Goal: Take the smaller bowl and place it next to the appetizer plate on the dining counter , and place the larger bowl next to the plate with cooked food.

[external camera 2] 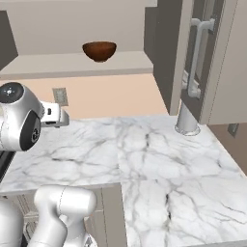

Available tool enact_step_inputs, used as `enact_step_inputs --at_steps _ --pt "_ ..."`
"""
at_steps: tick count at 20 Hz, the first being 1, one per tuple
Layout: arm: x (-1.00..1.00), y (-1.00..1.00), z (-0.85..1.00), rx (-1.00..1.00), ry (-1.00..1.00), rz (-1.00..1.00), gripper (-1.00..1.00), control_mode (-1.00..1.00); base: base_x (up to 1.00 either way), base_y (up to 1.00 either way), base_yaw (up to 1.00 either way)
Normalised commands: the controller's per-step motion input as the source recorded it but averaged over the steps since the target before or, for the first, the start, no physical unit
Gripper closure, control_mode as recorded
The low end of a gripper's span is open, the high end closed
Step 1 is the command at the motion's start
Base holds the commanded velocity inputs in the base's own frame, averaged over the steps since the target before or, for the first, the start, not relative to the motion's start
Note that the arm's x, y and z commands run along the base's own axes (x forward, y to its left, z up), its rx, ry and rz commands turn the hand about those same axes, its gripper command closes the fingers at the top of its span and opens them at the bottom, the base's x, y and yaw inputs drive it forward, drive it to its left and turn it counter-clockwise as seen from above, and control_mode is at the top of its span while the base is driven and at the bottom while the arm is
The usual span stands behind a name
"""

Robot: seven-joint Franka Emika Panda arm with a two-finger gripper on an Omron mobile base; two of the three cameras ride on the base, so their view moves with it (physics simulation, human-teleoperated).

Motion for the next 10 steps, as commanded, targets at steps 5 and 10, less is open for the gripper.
enact_step_inputs --at_steps 5,10 --pt "0.0 0.0 0.0 0.0 0.0 0.0 -1.0 1.0 0.69 0.0 0.13" --pt "0.0 0.0 0.0 0.0 0.0 0.0 -1.0 1.0 0.15 0.0 0.03"
